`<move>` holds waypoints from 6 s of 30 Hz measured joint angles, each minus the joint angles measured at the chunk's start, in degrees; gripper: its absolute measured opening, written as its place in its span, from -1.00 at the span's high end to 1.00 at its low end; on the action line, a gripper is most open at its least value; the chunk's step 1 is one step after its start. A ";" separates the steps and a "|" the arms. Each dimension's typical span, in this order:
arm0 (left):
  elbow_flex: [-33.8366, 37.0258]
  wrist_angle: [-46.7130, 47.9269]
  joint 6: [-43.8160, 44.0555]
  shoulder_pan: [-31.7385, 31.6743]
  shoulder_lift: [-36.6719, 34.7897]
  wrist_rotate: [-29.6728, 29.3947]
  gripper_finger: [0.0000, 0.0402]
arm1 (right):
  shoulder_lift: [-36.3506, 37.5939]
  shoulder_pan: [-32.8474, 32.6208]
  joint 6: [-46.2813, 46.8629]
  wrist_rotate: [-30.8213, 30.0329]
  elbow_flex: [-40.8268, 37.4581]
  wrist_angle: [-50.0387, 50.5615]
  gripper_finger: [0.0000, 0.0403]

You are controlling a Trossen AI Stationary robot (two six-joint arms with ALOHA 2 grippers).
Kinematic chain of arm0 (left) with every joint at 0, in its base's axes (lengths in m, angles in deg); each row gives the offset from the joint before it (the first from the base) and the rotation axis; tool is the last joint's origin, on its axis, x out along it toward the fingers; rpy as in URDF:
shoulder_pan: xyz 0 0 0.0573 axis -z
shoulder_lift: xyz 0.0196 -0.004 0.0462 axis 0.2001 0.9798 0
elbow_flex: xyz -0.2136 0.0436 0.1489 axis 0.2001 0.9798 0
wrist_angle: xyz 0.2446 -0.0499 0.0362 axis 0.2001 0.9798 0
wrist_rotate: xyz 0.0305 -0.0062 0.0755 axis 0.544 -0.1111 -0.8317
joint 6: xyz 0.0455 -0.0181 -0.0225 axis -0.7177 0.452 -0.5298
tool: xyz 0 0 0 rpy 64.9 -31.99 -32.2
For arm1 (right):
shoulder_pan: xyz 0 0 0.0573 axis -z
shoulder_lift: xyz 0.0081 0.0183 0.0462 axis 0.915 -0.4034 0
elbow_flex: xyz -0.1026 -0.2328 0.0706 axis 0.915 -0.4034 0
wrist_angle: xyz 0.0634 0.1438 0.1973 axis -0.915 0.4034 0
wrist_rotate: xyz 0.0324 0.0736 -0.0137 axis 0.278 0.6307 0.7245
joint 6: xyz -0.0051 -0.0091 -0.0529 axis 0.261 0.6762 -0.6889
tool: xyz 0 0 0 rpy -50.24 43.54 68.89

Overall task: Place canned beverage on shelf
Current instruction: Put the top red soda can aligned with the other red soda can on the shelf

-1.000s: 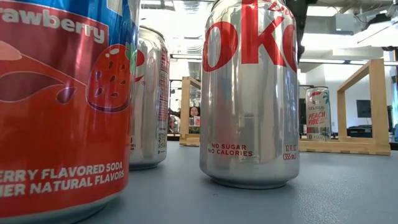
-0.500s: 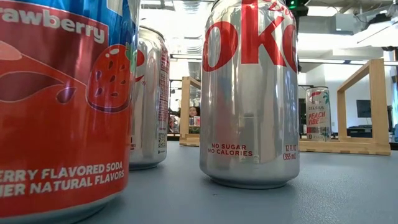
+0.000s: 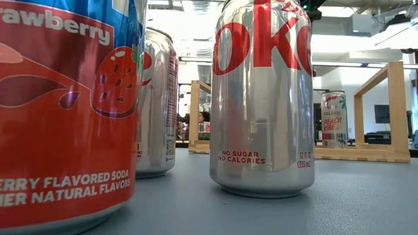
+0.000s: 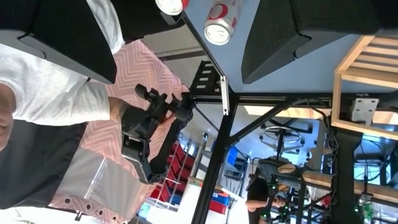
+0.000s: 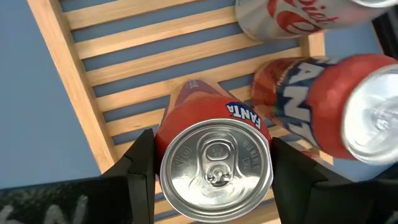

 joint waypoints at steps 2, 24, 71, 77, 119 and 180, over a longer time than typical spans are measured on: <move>0.00 0.00 -0.12 0.00 0.00 -0.01 -0.66 | 0.60 0.68 -0.01 0.04 0.00 -0.13 0.01; 0.00 0.46 -0.08 0.00 0.00 -0.29 -0.66 | 0.67 1.79 -1.87 3.11 0.00 -1.23 -0.28; 0.00 0.46 -1.29 0.00 0.00 -2.24 -0.66 | 0.73 1.69 -2.72 2.73 -4.09 -3.62 -0.30; 0.00 0.50 -1.31 0.00 0.00 -2.22 -0.66 | 0.71 2.10 0.69 1.67 -4.13 -3.47 -0.30; 0.00 2.12 -2.38 0.00 0.01 -2.20 -0.66 | 0.54 0.10 1.97 1.20 -3.84 0.02 -0.72; -0.04 3.31 -18.43 29.44 -5.34 -49.01 -0.66 | 15.75 -43.03 -6.84 -46.36 -24.06 -72.40 0.99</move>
